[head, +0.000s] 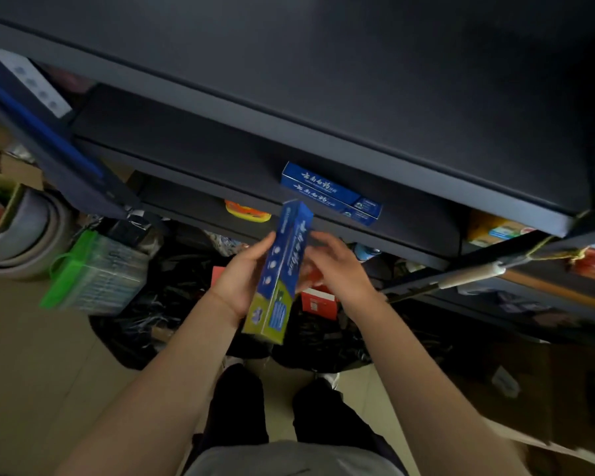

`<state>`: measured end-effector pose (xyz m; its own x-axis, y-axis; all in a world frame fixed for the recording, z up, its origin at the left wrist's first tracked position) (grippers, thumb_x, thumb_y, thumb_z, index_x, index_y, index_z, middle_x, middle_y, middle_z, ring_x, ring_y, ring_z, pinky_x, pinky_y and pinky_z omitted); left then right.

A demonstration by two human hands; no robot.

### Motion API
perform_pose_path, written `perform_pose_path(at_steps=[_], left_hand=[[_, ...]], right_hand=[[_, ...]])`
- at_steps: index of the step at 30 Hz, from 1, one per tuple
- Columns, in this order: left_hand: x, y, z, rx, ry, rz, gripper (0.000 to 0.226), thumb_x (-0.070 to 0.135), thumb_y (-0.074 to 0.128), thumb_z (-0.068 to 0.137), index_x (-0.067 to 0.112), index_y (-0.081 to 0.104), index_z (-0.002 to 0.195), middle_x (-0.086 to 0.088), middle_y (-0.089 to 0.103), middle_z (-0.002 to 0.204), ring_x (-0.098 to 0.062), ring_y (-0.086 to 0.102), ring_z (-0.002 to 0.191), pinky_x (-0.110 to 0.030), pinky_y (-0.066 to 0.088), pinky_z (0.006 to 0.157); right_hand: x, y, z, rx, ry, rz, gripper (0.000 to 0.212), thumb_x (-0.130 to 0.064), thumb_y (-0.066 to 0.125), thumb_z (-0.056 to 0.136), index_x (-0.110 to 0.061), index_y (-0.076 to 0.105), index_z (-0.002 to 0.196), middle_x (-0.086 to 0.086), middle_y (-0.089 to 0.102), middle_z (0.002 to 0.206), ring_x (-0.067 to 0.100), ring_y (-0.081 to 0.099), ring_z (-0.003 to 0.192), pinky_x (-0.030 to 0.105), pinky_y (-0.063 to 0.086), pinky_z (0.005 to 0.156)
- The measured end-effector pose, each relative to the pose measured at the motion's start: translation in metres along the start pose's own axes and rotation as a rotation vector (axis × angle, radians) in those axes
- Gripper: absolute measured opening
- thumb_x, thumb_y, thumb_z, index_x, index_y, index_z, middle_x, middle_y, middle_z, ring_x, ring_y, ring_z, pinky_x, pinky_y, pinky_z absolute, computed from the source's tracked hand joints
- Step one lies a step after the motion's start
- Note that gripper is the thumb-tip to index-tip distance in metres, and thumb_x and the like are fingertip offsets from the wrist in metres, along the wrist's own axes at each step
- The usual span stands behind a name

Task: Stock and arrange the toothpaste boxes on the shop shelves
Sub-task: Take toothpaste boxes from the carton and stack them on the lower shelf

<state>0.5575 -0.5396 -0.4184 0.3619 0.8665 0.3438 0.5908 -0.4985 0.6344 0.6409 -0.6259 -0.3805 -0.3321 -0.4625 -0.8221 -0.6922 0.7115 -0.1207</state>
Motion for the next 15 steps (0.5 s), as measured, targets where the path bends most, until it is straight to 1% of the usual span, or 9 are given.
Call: perform_pose_path(at_steps=[2, 4, 6, 8, 10, 12, 13, 14, 15], left_hand=[[-0.012, 0.006, -0.002, -0.032, -0.085, 0.149, 0.060, 0.049, 0.065, 0.085, 0.004, 0.065, 0.124, -0.017, 0.067, 0.109, -0.030, 0.065, 0.088, -0.044, 0.059, 0.077], [-0.019, 0.015, -0.005, -0.050, -0.141, 0.277, 0.068, 0.053, 0.068, 0.082, 0.001, 0.063, 0.126, -0.020, 0.066, 0.108, -0.031, 0.066, 0.084, -0.044, 0.059, 0.073], [-0.018, 0.017, -0.004, -0.017, -0.145, 0.409, 0.066, 0.055, 0.065, 0.082, 0.002, 0.065, 0.122, -0.020, 0.069, 0.103, -0.031, 0.068, 0.080, -0.045, 0.061, 0.074], [-0.014, 0.016, -0.006, -0.004, -0.167, 0.570, 0.062, 0.056, 0.058, 0.088, 0.005, 0.063, 0.123, -0.020, 0.071, 0.104, -0.031, 0.069, 0.080, -0.042, 0.061, 0.072], [-0.012, 0.014, -0.011, -0.024, -0.199, 0.683, 0.051, 0.052, 0.051, 0.096, 0.010, 0.062, 0.124, -0.015, 0.073, 0.101, -0.029, 0.071, 0.077, -0.035, 0.060, 0.065], [-0.002, 0.010, -0.014, -0.012, -0.138, 0.844, 0.034, 0.044, 0.055, 0.097, 0.018, 0.064, 0.117, -0.008, 0.074, 0.098, -0.020, 0.072, 0.079, -0.031, 0.060, 0.070], [0.004, 0.009, -0.014, 0.006, -0.079, 0.945, 0.028, 0.043, 0.064, 0.093, 0.022, 0.065, 0.112, -0.004, 0.073, 0.100, -0.017, 0.072, 0.084, -0.031, 0.059, 0.077], [0.010, 0.009, -0.012, 0.028, -0.019, 1.038, 0.032, 0.043, 0.075, 0.084, 0.026, 0.064, 0.109, -0.002, 0.072, 0.105, -0.017, 0.071, 0.091, -0.033, 0.057, 0.085], [0.014, 0.009, -0.010, 0.050, 0.032, 1.089, 0.043, 0.045, 0.082, 0.072, 0.029, 0.064, 0.107, -0.002, 0.071, 0.108, -0.018, 0.070, 0.096, -0.035, 0.056, 0.089]], right_hand=[[0.011, 0.000, -0.003, -0.039, 0.128, 0.138, 0.032, -0.049, 0.059, 0.093, -0.019, 0.065, 0.101, 0.006, 0.068, 0.087, 0.018, 0.063, 0.067, 0.032, 0.047, 0.065], [0.020, -0.004, -0.005, -0.047, 0.226, 0.179, 0.038, -0.054, 0.062, 0.088, -0.017, 0.066, 0.092, 0.006, 0.068, 0.084, 0.021, 0.060, 0.072, 0.034, 0.045, 0.071], [0.028, -0.007, -0.004, -0.034, 0.260, 0.217, 0.041, -0.057, 0.068, 0.080, -0.018, 0.066, 0.093, 0.006, 0.070, 0.087, 0.025, 0.062, 0.082, 0.038, 0.046, 0.080], [0.035, -0.012, -0.005, 0.018, 0.287, 0.230, 0.046, -0.057, 0.071, 0.073, -0.018, 0.068, 0.098, 0.002, 0.074, 0.092, 0.025, 0.067, 0.091, 0.041, 0.048, 0.089], [0.039, -0.020, -0.009, 0.110, 0.324, 0.267, 0.040, -0.052, 0.072, 0.078, -0.017, 0.068, 0.098, 0.001, 0.075, 0.092, 0.023, 0.070, 0.090, 0.037, 0.049, 0.083], [0.042, -0.031, -0.009, 0.207, 0.337, 0.305, 0.039, -0.051, 0.074, 0.078, -0.016, 0.068, 0.094, 0.002, 0.076, 0.090, 0.023, 0.070, 0.085, 0.036, 0.051, 0.077], [0.041, -0.038, -0.008, 0.249, 0.321, 0.296, 0.042, -0.054, 0.075, 0.076, -0.016, 0.068, 0.093, 0.003, 0.076, 0.091, 0.022, 0.070, 0.082, 0.036, 0.053, 0.075], [0.039, -0.043, -0.008, 0.277, 0.298, 0.279, 0.046, -0.058, 0.075, 0.074, -0.017, 0.067, 0.092, 0.003, 0.075, 0.091, 0.021, 0.069, 0.079, 0.036, 0.053, 0.073], [0.035, -0.046, -0.007, 0.291, 0.262, 0.248, 0.048, -0.061, 0.073, 0.074, -0.017, 0.066, 0.093, 0.002, 0.075, 0.092, 0.019, 0.068, 0.079, 0.035, 0.053, 0.073]])
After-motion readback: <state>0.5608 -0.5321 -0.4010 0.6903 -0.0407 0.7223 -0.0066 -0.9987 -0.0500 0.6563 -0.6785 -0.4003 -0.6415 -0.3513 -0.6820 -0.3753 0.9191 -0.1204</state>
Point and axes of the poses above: each hand's wrist, its own z-axis towards the middle knuckle, its own y-axis out of the palm, x = y × z, the point moved 9 cm from there along z, towards the middle knuckle
